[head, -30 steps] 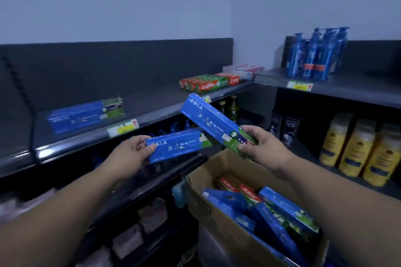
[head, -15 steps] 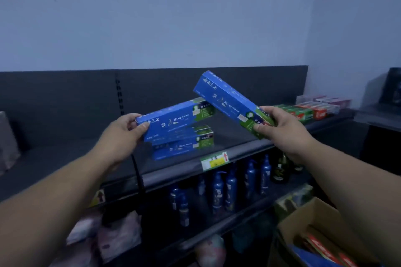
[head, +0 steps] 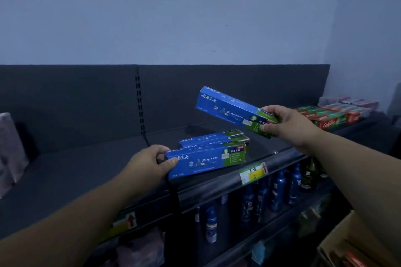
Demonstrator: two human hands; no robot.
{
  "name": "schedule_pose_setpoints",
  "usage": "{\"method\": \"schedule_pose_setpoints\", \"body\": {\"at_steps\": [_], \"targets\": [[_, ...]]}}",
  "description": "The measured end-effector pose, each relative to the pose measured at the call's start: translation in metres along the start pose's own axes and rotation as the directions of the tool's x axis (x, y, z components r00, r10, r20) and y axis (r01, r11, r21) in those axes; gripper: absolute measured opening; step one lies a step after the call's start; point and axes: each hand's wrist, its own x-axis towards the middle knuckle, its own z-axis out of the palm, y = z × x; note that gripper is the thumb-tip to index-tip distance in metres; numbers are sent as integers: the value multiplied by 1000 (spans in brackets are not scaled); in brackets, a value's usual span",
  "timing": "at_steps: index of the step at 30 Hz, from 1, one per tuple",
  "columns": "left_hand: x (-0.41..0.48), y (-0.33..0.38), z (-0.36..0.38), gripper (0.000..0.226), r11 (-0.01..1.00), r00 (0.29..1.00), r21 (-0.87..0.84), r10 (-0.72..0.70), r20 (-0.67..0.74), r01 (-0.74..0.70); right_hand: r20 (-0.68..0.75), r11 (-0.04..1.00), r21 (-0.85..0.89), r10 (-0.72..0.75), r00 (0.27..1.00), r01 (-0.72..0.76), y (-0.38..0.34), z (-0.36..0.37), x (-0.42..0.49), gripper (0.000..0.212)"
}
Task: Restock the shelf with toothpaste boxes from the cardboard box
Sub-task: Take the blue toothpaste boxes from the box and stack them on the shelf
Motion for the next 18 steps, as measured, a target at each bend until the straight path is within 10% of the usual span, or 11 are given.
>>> {"method": "schedule_pose_setpoints", "body": {"at_steps": [5, 18], "targets": [[0, 6, 23, 27, 967, 992, 250, 79, -100, -52, 31, 995, -92, -30, 999, 33, -8, 5, 14, 40], [36, 21, 25, 55, 972, 973, 226, -5, -230, 59, 303, 952, -237, -115, 946, 192, -11, 34, 99, 38]]}}
